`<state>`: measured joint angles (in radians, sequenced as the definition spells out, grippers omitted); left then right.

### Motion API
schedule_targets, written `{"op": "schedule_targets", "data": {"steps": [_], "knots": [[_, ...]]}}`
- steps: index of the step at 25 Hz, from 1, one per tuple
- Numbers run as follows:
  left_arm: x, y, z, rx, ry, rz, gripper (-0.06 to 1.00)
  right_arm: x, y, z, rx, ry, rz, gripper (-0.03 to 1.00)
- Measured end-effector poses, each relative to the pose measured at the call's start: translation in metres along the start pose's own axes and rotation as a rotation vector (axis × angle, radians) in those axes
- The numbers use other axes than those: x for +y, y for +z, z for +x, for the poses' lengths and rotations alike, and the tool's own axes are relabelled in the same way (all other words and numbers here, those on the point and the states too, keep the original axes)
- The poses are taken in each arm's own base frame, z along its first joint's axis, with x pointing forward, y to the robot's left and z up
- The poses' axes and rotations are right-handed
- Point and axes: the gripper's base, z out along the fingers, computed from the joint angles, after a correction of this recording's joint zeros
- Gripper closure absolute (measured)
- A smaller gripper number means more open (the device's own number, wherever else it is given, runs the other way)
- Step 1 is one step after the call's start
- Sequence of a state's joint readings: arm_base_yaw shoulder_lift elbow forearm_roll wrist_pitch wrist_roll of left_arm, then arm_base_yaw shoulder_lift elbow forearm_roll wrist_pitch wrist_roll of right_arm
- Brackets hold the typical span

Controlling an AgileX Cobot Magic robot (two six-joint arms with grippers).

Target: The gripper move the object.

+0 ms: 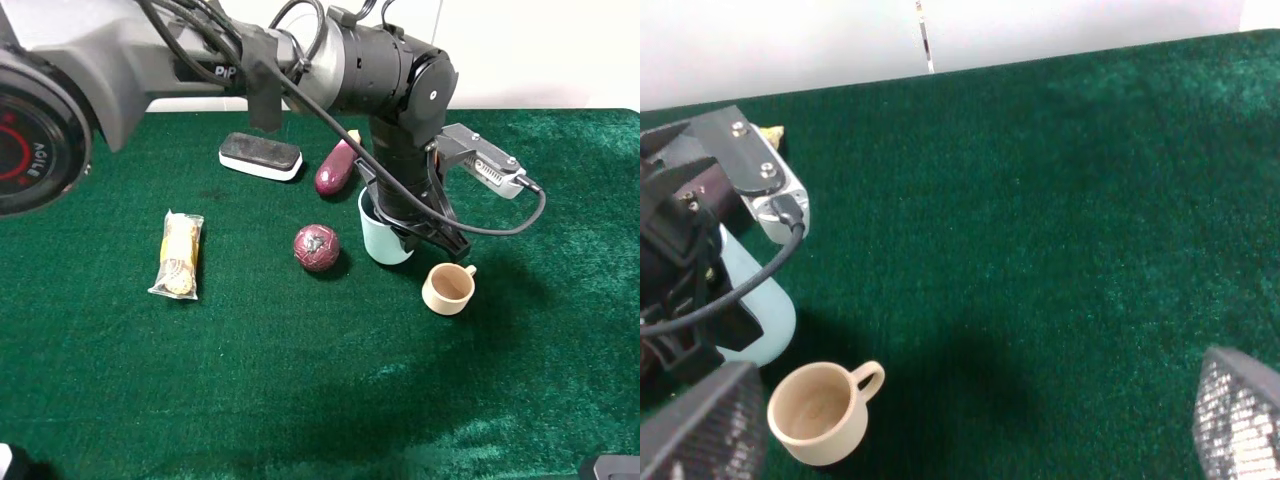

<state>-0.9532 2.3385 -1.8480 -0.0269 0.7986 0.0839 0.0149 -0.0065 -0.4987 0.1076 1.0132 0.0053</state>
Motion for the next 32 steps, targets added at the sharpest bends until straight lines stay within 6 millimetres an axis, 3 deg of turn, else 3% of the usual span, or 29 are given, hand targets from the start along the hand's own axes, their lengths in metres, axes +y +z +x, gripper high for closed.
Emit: {"op": "schedule_targets", "data": {"steps": [4, 12, 16, 20, 27, 32], "knots": [[0.000, 0.000, 0.000, 0.000, 0.000, 0.000, 0.77, 0.000, 0.000, 0.000, 0.000, 0.000, 0.000, 0.32], [0.000, 0.000, 0.000, -0.001, 0.000, 0.000, 0.22, 0.000, 0.000, 0.000, 0.000, 0.000, 0.000, 0.32], [0.000, 0.000, -0.001, -0.004, 0.000, 0.000, 0.04, 0.000, 0.000, 0.000, 0.000, 0.000, 0.000, 0.32], [0.000, -0.003, -0.004, -0.018, 0.006, -0.001, -0.02, 0.000, 0.000, 0.000, 0.000, 0.000, 0.000, 0.32], [0.000, -0.006, -0.004, -0.017, 0.009, 0.000, -0.04, 0.000, 0.000, 0.000, 0.000, 0.000, 0.000, 0.32], [-0.002, -0.019, -0.006, -0.044, 0.001, 0.013, -0.04, 0.000, 0.000, 0.000, 0.000, 0.000, 0.000, 0.32]]}}
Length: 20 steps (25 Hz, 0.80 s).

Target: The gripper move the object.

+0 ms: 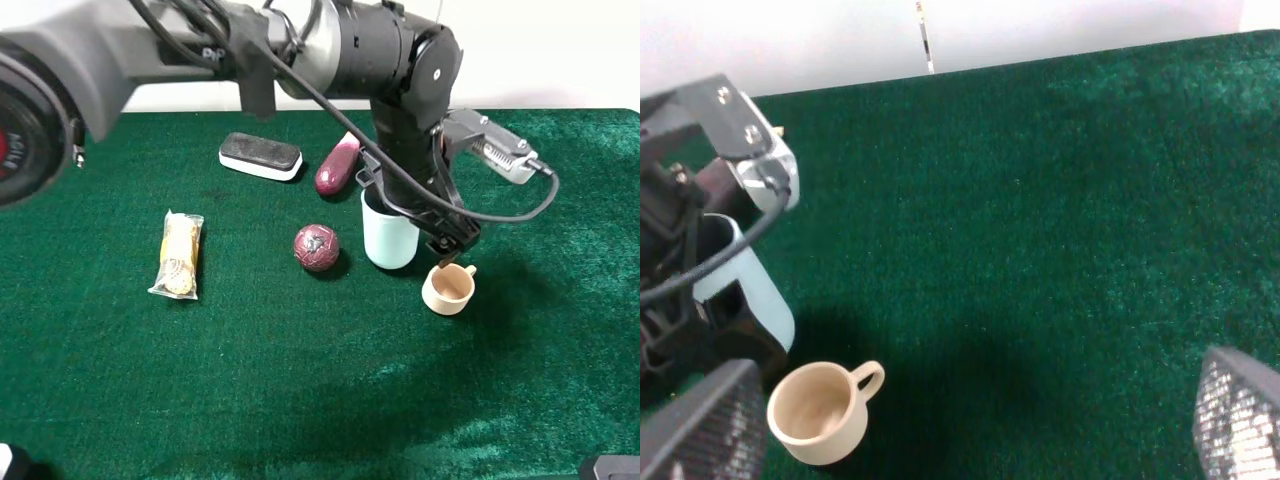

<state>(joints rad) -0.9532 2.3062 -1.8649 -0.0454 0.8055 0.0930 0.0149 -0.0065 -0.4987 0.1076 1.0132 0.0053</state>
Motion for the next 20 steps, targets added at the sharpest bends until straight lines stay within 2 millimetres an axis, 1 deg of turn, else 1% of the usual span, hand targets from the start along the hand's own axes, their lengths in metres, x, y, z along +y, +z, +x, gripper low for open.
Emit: {"op": "schedule_targets", "data": {"steps": [5, 8, 11, 17, 20], "knots": [[-0.003, -0.010, -0.001, -0.011, -0.002, 0.024, -0.04, 0.000, 0.000, 0.000, 0.000, 0.000, 0.000, 0.32], [-0.004, -0.019, -0.002, -0.024, 0.008, 0.027, -0.04, 0.000, 0.000, 0.000, 0.000, 0.000, 0.000, 0.32], [-0.005, -0.034, -0.006, -0.044, 0.015, 0.026, -0.04, 0.000, 0.000, 0.000, 0.000, 0.000, 0.000, 0.32], [-0.006, -0.058, -0.011, -0.015, 0.026, 0.031, -0.04, 0.000, 0.000, 0.000, 0.000, 0.000, 0.000, 0.32], [-0.007, -0.076, -0.012, -0.006, 0.037, 0.023, -0.04, 0.000, 0.000, 0.000, 0.000, 0.000, 0.000, 0.32]]}}
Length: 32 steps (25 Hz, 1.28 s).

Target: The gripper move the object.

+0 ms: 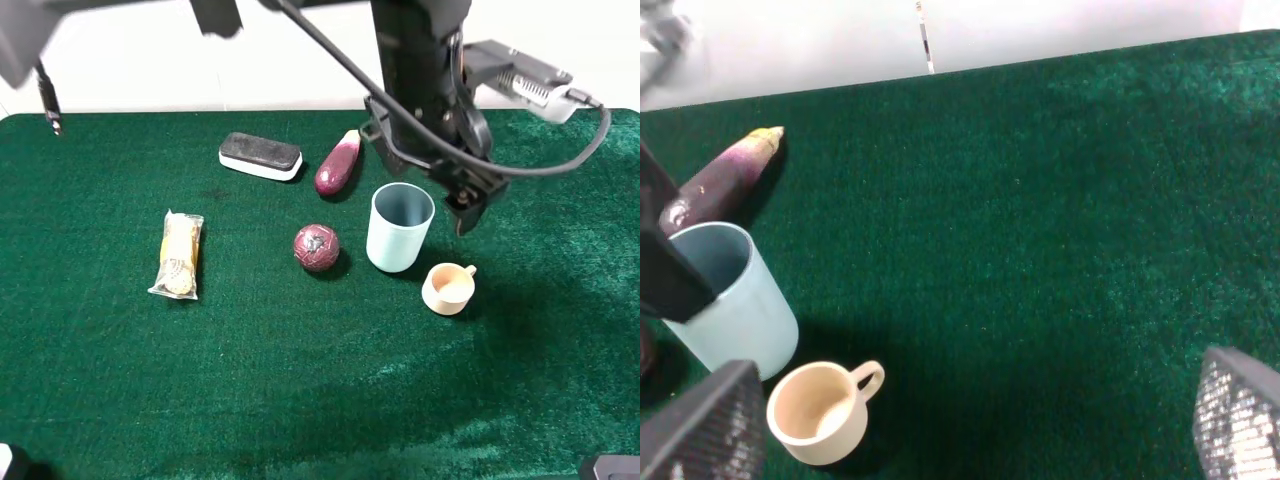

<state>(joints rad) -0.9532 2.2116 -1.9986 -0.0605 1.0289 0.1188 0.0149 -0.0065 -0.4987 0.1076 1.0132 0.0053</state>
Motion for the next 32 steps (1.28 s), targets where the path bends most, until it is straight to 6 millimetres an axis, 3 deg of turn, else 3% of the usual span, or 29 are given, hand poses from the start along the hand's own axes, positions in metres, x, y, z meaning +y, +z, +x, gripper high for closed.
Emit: {"op": "schedule_targets", "data": {"steps": [7, 17, 25, 32], "knots": [[0.003, -0.051, 0.009, 0.013, -0.006, -0.005, -0.04, 0.000, 0.000, 0.000, 0.000, 0.000, 0.000, 0.32], [0.024, -0.124, 0.026, -0.116, -0.048, -0.044, -0.04, 0.000, 0.000, 0.000, 0.000, 0.000, -0.001, 0.32], [0.027, -0.153, 0.071, -0.093, -0.083, -0.052, -0.04, 0.000, 0.000, 0.000, 0.000, 0.000, -0.001, 0.32], [0.031, -0.181, 0.128, -0.090, -0.142, -0.070, -0.04, 0.000, 0.000, 0.000, 0.000, 0.000, -0.001, 0.32]]}}
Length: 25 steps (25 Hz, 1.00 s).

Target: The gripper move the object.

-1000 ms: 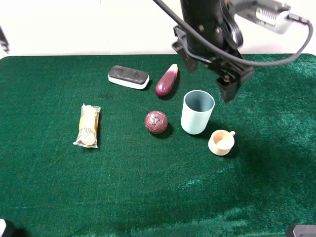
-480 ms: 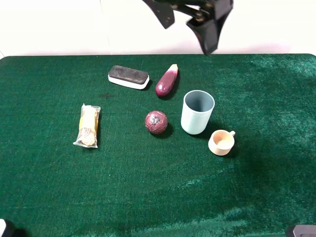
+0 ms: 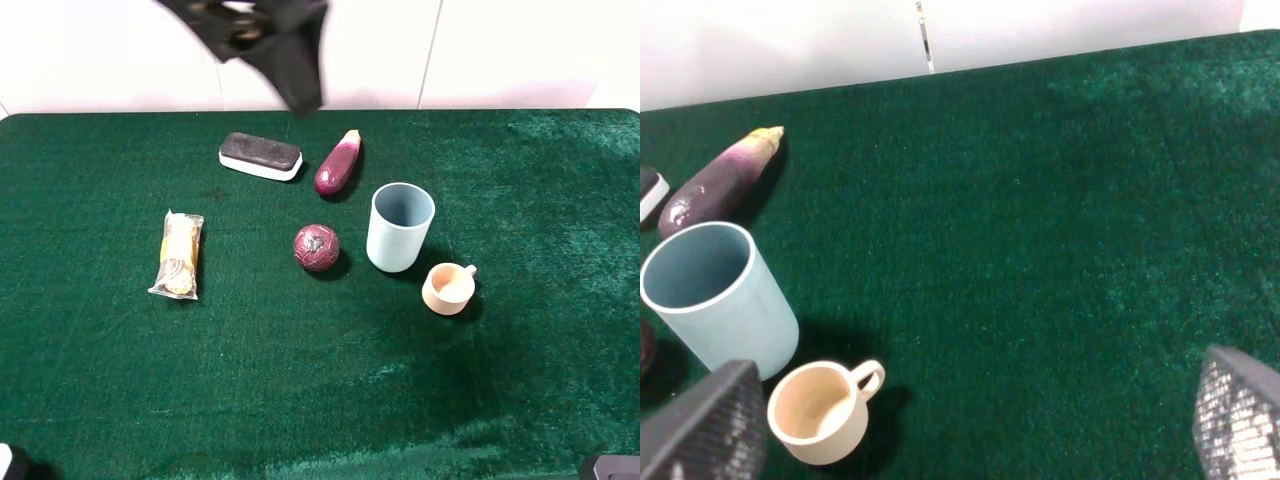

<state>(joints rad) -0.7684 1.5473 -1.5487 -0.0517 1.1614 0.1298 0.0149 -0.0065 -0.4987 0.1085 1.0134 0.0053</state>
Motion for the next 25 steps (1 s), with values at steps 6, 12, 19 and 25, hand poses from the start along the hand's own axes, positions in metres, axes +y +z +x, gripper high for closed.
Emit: {"op": "schedule_targets", "data": {"steps": [6, 12, 19, 25], "knots": [[0.008, -0.026, 0.056, -0.015, -0.060, -0.025, -0.04, 0.000, 0.000, 0.000, 0.000, 0.000, 0.000, 0.32], [0.010, -0.052, 0.117, -0.078, -0.135, -0.063, -0.04, 0.000, 0.000, 0.000, 0.000, 0.000, 0.000, 0.32], [0.001, -0.093, 0.176, -0.250, -0.170, -0.182, -0.04, 0.000, 0.000, 0.000, 0.000, 0.000, 0.000, 0.32], [-0.005, -0.110, 0.222, -0.368, -0.229, -0.291, -0.04, 0.000, 0.000, 0.000, 0.000, 0.000, 0.000, 0.32]]}}
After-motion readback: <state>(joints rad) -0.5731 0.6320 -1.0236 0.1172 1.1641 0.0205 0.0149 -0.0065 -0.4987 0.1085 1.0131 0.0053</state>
